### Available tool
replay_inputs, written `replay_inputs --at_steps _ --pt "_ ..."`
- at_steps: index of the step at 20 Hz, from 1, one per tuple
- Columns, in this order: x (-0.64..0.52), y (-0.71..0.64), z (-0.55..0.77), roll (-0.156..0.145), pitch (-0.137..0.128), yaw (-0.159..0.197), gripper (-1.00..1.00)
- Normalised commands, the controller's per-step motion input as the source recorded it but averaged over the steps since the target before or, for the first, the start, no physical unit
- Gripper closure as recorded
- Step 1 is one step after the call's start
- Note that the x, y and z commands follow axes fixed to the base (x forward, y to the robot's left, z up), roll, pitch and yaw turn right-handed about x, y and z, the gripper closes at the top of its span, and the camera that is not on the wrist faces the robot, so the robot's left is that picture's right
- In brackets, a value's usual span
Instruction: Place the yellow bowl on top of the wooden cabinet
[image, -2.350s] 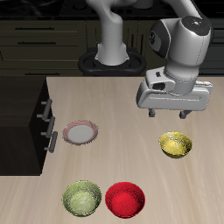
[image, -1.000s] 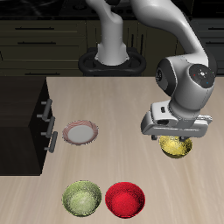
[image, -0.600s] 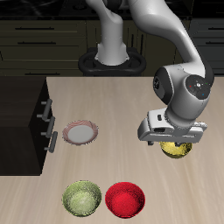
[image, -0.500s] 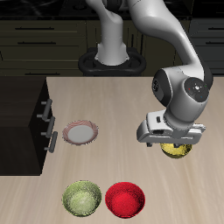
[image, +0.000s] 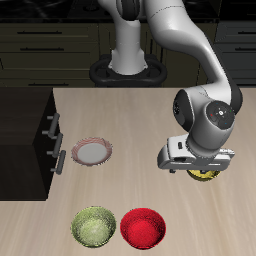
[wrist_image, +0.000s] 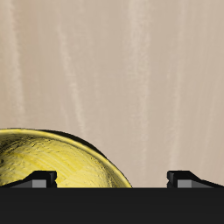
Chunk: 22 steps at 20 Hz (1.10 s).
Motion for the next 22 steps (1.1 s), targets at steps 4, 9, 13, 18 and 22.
replay_inputs --at_steps 4,9,13,18,22 --pt "-0.09 0.09 -0.14 0.046 0.062 -0.082 1.0" --pt "-0.08 0.08 0.25 0.052 -0.043 -0.055 1.0" --pt "-0.05 0.09 0.23 0.052 -0.047 -0.013 1.0" --pt "-0.04 0.0 0.08 0.018 -0.017 0.008 1.0" --pt "-0.05 -0.06 0.18 0.007 -0.051 0.045 1.0"
